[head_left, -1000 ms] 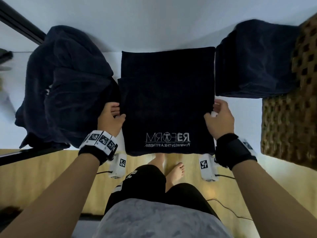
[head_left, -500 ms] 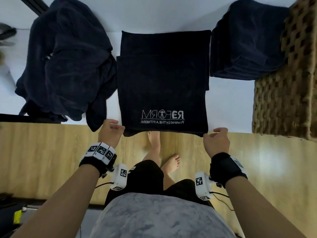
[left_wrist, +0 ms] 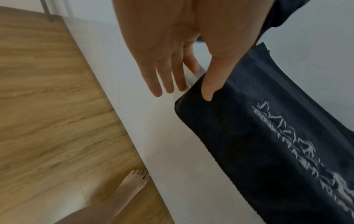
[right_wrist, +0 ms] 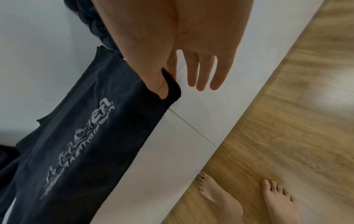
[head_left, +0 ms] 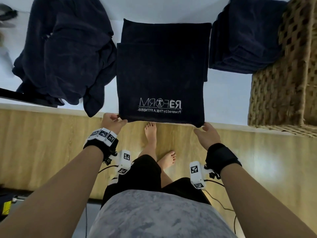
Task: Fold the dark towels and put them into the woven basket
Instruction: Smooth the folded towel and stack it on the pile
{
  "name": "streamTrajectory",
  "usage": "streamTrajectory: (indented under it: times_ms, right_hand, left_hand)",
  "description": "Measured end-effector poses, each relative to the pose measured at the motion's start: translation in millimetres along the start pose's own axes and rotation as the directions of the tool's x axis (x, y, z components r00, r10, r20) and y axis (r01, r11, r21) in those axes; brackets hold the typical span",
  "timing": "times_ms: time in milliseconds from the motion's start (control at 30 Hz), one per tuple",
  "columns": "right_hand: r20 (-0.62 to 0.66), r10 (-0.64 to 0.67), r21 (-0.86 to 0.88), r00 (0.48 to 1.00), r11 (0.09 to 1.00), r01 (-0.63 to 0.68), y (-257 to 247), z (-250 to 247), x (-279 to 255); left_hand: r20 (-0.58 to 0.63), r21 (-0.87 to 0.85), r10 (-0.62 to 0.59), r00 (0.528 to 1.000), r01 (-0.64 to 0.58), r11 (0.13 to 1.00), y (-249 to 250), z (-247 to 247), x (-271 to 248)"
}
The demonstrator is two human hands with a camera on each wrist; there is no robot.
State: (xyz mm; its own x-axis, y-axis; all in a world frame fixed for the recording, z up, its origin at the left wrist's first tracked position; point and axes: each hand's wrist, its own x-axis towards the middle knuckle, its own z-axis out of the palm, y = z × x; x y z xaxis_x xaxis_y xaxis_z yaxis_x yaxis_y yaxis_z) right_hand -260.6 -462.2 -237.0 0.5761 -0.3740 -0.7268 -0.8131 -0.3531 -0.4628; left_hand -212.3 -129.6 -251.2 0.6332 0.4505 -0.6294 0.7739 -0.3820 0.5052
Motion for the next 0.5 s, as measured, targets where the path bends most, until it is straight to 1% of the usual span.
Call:
streamTrajectory:
  times_ms: [100,167,200,267,367,433,500]
  right_hand:
    - [-0.027,-0.062,0.004,0.998,0.998,0.062,2.6,0.6,-0.7]
    - [-0.047,-0.061,0.015,0.997,0.998,0.062,1.4,-0.1,-1.3]
    - [-0.049,-0.046,0.033,0.998,0.998,0.047,1.2,-0.9,-2.0]
    - [-0.033,-0.001,0.147,0.999,0.989,0.006,0.4,-3.2,-4.6]
    - [-0.002,0.041,0.389,0.999,0.921,-0.037,-6.4,-11.1,-15.4]
    - [-0.014,0.007,0.467,1.000,0.884,0.000,-12.7,-19.8,-23.1]
    - [-0.028,-0.063,0.522,0.998,0.850,0.068,-21.4,-29.4,-30.8]
  left_hand:
    - [0.008,-0.021,-0.019,1.000,0.019,1.000,0.9,-0.8,3.0]
    - [0.031,-0.019,-0.047,0.998,0.048,0.999,0.7,-2.4,2.9]
    - [0.055,-0.047,-0.061,0.997,0.063,0.997,-0.2,-2.2,2.0]
    - [0.100,-0.174,-0.083,0.992,0.100,0.980,-1.1,-2.5,-4.1]
    - [0.118,-0.366,-0.103,0.988,0.139,0.920,0.9,-9.5,-17.9]
    - [0.100,-0.429,-0.060,0.993,0.097,0.898,1.5,-17.7,-25.3]
    - [0.042,-0.486,0.017,0.999,0.005,0.874,4.1,-27.7,-32.5]
